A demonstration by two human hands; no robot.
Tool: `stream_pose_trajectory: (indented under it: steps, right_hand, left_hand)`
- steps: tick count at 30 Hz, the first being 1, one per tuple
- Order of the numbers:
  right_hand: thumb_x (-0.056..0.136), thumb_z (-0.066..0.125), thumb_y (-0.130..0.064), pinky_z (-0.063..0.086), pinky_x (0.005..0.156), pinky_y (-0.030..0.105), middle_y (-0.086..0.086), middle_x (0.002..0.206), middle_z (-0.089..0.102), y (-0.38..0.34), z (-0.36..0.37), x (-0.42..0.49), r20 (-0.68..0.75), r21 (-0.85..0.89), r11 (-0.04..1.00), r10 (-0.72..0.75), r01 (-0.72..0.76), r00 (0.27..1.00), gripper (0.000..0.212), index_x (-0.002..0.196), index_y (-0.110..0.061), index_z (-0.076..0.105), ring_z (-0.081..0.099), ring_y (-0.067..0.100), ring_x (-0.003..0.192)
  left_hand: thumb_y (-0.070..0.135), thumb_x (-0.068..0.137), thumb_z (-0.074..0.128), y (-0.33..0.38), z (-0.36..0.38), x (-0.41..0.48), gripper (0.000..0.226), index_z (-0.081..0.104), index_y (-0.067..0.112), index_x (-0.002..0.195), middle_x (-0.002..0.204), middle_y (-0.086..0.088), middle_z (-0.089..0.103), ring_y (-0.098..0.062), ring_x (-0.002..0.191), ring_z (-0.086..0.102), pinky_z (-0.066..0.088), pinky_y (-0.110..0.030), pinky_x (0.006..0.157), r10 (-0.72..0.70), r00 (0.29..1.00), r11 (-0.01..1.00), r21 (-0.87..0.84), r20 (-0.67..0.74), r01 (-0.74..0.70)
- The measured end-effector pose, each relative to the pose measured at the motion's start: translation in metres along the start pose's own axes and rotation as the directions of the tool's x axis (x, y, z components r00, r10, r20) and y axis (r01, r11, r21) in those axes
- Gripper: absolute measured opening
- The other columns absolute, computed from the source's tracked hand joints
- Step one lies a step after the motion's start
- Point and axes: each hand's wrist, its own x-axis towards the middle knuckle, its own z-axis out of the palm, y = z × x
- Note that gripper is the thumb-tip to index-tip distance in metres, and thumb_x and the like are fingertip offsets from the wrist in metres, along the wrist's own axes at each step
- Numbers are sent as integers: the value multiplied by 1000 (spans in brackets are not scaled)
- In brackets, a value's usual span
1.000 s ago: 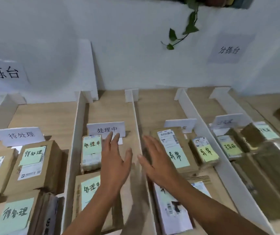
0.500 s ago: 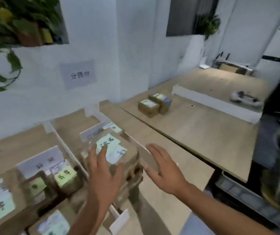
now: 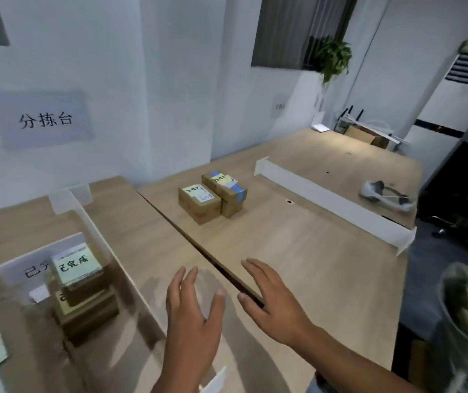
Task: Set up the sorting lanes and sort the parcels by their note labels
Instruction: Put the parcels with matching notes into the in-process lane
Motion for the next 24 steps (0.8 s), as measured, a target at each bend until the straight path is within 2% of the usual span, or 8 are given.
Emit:
stream_pose_trajectory:
  steps: [2,7,11,14,17,19,22,24]
  right_hand:
    - [97,37,-66,14,117,11,-13,162,26,32,-9,28,16,14,1000,17,-17,1000,71,158,-30,29,18,-3,148]
    - [97,39,-62,14,114,7,-14,158,32,116,-36,101,44,43,999,18,-20,999,70,156,-26,33,22,-4,146]
    - [95,42,-62,18,113,8,-14,154,37,179,-48,182,68,71,997,17,-22,998,69,154,-27,37,29,-3,143]
    - [98,53,-50,20,110,6,-11,151,40,223,-43,252,64,102,995,-6,-1,998,60,151,-24,40,35,3,140]
    - [99,62,-35,17,108,3,-5,149,42,267,-30,324,88,130,991,-30,19,996,59,151,-19,41,37,7,139]
    - [97,65,-34,18,110,6,-4,148,45,298,-18,365,132,146,989,-51,32,990,61,152,-19,42,38,9,138]
    - [96,65,-34,26,116,21,-2,147,48,336,3,410,171,145,988,-74,50,983,59,150,-19,44,39,14,139]
    - [97,64,-34,28,115,25,0,147,48,356,16,439,177,169,985,-60,30,982,57,149,-18,46,39,16,139]
  left_hand:
    - [54,95,52,-1,28,37,65,36,28,153,162,13,20,-8,150,19,20,-23,111,-49,999,999,17,20,49]
    - [49,99,54,9,97,127,64,36,20,153,159,2,30,-14,148,26,20,-23,113,-104,994,991,90,29,101]
    - [50,99,55,8,145,210,68,35,16,154,158,-5,36,-19,146,32,29,-31,116,-136,991,979,156,16,132]
    - [51,100,54,1,179,274,68,36,13,154,158,-7,38,-22,146,34,33,-38,118,-180,984,956,235,-2,175]
    - [43,99,58,-7,219,334,56,46,12,144,146,-8,50,-23,136,43,39,-37,111,-199,980,950,240,-27,199]
    - [41,99,59,-13,247,371,52,49,12,141,143,-9,52,-25,134,44,38,-41,112,-221,975,943,252,-22,219]
    - [42,101,57,-23,278,413,58,43,7,145,147,-12,48,-27,138,39,31,-37,114,-269,963,917,303,-18,261]
    - [40,99,59,-30,296,441,55,45,5,140,141,-14,50,-30,134,43,33,-37,111,-310,950,904,303,-25,302]
